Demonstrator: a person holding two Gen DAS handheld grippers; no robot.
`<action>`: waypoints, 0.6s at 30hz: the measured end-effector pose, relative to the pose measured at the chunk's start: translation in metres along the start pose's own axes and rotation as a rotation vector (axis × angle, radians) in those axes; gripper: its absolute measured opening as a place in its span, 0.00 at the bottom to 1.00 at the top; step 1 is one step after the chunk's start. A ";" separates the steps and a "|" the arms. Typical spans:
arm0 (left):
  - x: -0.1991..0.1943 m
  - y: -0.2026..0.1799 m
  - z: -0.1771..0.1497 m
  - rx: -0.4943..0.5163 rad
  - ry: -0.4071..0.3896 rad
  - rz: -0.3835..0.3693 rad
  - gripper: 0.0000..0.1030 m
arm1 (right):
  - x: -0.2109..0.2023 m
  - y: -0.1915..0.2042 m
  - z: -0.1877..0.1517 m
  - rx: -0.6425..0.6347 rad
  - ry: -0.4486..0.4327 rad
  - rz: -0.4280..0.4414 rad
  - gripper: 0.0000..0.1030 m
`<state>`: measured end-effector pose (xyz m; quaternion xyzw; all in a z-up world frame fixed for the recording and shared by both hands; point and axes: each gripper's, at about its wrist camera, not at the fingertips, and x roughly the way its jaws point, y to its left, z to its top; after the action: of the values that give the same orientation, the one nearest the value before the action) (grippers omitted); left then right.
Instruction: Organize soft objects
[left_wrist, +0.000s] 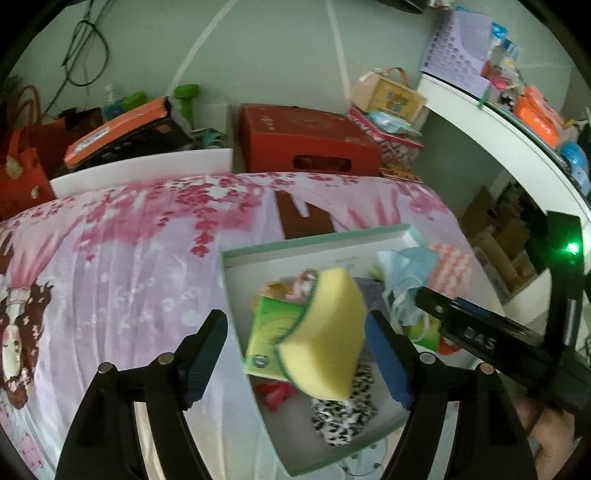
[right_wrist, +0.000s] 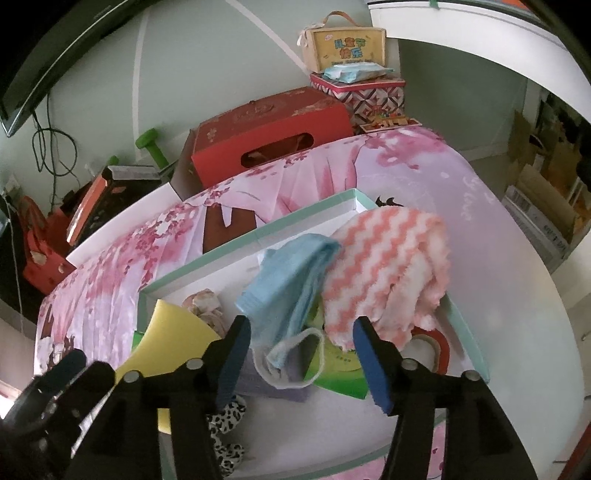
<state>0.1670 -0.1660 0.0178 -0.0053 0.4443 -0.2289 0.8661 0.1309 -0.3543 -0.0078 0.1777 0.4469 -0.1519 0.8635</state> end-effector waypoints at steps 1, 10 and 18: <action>0.001 0.003 0.000 -0.009 0.001 0.014 0.76 | 0.001 0.000 0.000 -0.004 0.002 -0.001 0.66; 0.012 0.041 -0.003 -0.128 0.026 0.128 0.93 | 0.004 0.003 -0.001 -0.023 0.013 -0.014 0.83; 0.021 0.064 -0.009 -0.183 0.070 0.240 0.99 | 0.005 0.014 -0.002 -0.077 0.001 -0.036 1.00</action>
<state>0.1954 -0.1157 -0.0174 -0.0232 0.4905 -0.0825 0.8672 0.1387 -0.3416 -0.0106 0.1363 0.4558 -0.1499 0.8667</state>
